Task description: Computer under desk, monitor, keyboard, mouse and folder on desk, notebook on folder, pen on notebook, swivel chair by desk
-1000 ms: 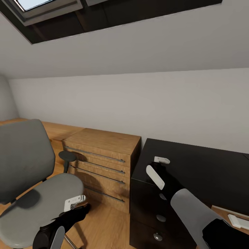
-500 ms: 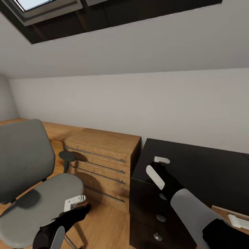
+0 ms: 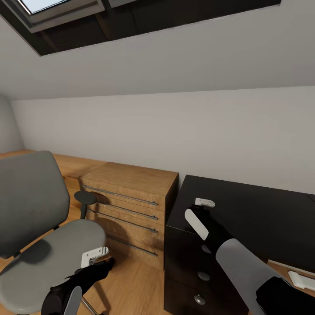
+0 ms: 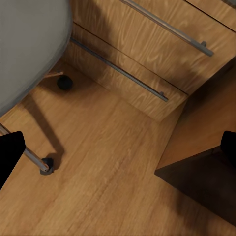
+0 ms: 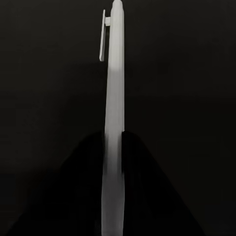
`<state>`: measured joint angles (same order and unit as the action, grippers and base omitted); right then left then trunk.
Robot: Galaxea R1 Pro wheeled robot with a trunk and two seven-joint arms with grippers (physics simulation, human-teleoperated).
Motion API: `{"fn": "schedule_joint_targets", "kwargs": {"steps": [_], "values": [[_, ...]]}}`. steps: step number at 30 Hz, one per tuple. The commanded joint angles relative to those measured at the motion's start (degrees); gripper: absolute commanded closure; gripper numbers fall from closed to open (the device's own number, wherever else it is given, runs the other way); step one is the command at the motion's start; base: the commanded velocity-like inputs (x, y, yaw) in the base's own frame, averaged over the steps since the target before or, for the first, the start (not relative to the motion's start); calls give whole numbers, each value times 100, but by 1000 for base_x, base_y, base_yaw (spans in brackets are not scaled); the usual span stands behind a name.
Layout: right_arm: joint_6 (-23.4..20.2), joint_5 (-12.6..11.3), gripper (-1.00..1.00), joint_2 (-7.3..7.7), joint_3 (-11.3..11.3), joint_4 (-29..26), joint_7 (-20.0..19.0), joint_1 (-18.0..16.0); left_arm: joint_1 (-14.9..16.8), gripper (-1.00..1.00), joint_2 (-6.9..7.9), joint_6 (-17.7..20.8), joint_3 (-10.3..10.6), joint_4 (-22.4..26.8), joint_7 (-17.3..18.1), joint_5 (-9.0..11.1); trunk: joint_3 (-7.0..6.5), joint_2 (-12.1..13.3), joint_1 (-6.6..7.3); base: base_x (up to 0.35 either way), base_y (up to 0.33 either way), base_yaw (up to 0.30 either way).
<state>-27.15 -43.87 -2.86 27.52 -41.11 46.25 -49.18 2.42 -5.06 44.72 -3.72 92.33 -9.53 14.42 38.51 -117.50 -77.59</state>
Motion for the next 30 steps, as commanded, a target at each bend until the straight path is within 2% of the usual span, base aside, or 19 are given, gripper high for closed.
{"fn": "schedule_joint_targets", "kwargs": {"steps": [1, 11, 16, 17, 19, 21, 22, 26, 30], "values": [[-36, -77, 100, 4, 16, -3, 33, -4, 4, -100, -4, 26, -6, 7, -41, 61, -10, 37, 22, 0, 0, 0], [-39, -66, 100, 27, 19, -53, 42, -4, 4, -100, -4, 20, 1, -4, -40, 58, -190, 438, 242, 0, 0, 0], [-138, -67, 100, 251, 25, -486, 43, 12, 4, -100, -9, 19, 33, -31, -43, 42, -280, 639, 352, 0, 0, 0], [-178, -70, 100, 361, 25, -727, 46, 26, 4, -100, -10, 19, 41, -37, -45, 38, -298, 679, 374, 0, 0, 0], [-216, -72, 100, 469, 25, -984, 49, 62, 4, -100, -11, 19, 46, -41, -46, 37, -334, 759, 418, -9, 0, 0], [-307, -76, 100, 712, 25, -1577, 56, 241, 4, -100, -12, 19, 52, -55, -48, 35, -369, 839, 462, -163, 0, 0], [-342, -76, 100, 788, 25, -1774, 57, 316, 4, -100, -12, 19, 54, -59, -48, 35, -387, 880, 484, -263, 0, 0], [-432, -73, 100, 895, 25, -2127, 59, 435, 4, -100, -11, 19, 51, -63, -48, 35, -459, 1040, 571, -296, 0, 0], [-473, -70, 100, 927, 21, -2250, 61, 472, 4, -100, -7, 19, 48, -71, -47, 35, -531, 1200, 659, -326, 0, 0]]}}
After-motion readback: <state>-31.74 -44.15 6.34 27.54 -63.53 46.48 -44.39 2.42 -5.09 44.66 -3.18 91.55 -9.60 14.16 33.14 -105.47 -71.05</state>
